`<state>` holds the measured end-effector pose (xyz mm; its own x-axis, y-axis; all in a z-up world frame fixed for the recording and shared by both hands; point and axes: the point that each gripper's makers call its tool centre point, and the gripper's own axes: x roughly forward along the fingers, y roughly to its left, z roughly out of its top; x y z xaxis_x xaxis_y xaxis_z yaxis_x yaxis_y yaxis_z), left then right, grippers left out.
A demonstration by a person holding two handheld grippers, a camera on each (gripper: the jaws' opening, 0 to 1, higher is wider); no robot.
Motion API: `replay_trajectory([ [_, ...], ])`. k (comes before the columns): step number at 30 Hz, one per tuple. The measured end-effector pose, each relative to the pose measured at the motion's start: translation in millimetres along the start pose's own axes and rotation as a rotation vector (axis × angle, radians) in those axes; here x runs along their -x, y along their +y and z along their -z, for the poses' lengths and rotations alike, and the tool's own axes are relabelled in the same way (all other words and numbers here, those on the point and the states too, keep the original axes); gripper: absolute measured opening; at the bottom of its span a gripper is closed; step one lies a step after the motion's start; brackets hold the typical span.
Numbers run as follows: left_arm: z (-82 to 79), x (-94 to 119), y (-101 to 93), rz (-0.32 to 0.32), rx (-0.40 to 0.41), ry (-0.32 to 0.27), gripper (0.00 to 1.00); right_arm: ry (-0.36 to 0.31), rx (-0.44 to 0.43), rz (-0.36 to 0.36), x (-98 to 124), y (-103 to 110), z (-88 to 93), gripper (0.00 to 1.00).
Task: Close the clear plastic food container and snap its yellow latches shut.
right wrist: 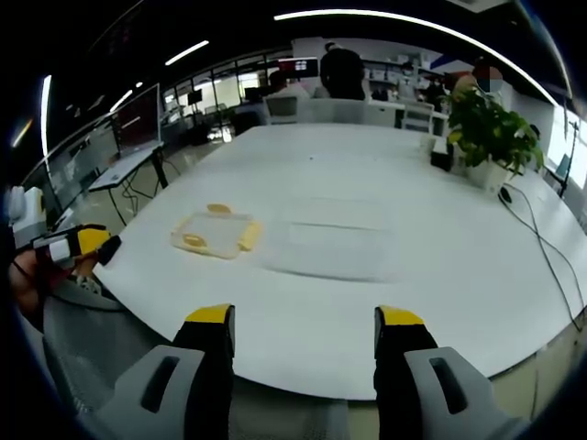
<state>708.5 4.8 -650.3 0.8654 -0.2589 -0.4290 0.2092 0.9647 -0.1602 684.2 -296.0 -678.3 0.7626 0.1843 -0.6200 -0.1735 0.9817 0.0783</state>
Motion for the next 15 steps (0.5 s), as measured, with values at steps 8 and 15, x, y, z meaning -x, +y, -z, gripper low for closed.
replay_trajectory([
  [8, -0.5, -0.2, -0.2, 0.003, -0.002, -0.003, 0.51, -0.005, -0.003, 0.005, 0.6, -1.5, -0.3, 0.58],
  [15, -1.2, -0.4, -0.9, 0.004, -0.009, -0.007, 0.51, -0.01, 0.002, 0.006, 0.3, -1.4, -1.3, 0.58],
])
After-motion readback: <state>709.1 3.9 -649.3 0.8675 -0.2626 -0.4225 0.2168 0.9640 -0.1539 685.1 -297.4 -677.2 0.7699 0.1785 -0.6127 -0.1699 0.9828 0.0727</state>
